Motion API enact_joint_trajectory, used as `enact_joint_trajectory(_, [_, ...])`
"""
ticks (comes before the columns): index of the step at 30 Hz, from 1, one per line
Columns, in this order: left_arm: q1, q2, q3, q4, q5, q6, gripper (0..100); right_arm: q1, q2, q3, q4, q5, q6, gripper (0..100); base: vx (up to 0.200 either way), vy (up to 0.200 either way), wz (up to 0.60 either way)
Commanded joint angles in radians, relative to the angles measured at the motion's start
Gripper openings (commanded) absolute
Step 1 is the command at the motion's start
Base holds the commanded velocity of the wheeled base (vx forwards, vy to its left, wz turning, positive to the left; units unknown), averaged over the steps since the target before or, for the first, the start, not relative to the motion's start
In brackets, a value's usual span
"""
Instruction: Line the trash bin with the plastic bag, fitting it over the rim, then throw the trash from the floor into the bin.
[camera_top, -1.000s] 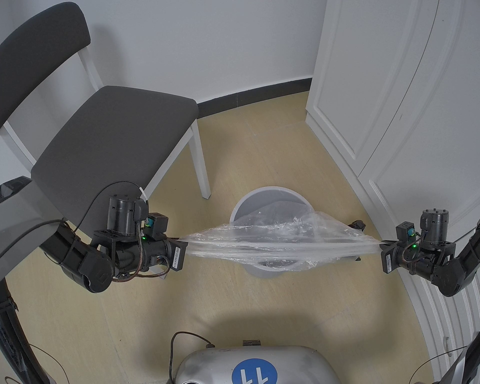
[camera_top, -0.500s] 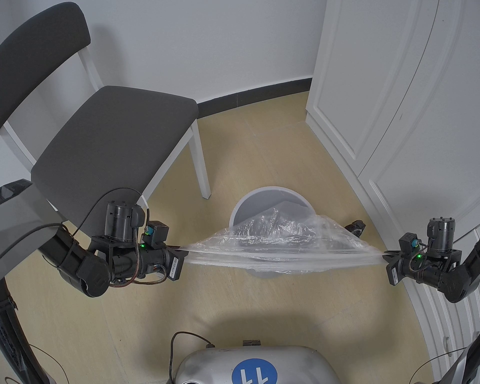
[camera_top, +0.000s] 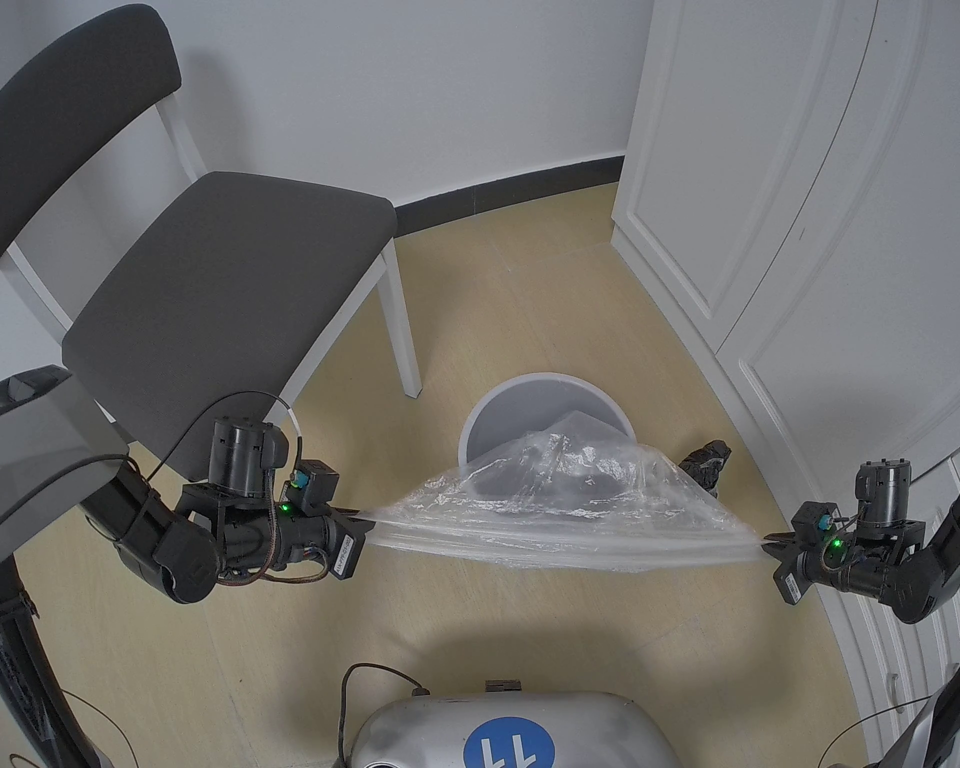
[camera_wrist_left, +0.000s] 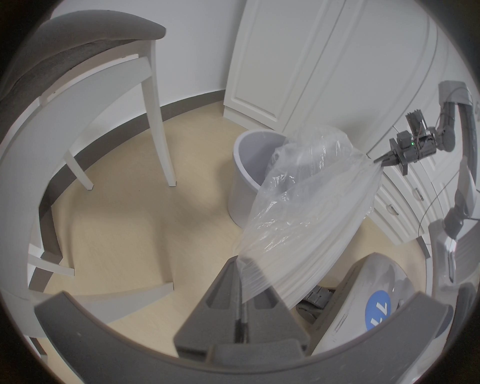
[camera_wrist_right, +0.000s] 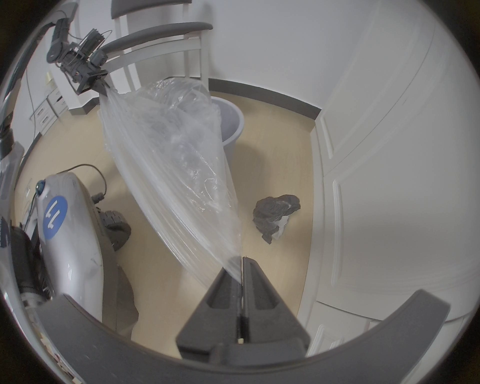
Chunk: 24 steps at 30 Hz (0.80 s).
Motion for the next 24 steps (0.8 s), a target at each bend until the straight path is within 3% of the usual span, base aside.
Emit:
enact_joint_trajectory(1, [-0.002,0.02,0.009,0.001,-0.005,0.01,0,-0.007,0.007,0.02,0.001,0.004,-0.017,0,0.0,0.0,0.0])
enact_joint_trajectory(13, [-0.012,0.066,0.0,-0.034,0.005,0.007,0,0.004,0.054,0.005,-0.01,0.002,-0.031,0,0.0,0.0,0.0])
enact_joint_trajectory(18, [-0.005,0.062,-0.005,-0.086,0.005,-0.002,0,0.007,0.066,0.006,-0.151,-0.005,0.035,0,0.0,0.0,0.0])
enact_joint_trajectory(24, [-0.005,0.066,-0.001,-0.137,0.011,-0.027,0,0.013,0.148,0.006,-0.351,-0.079,0.09,0,0.0,0.0,0.0])
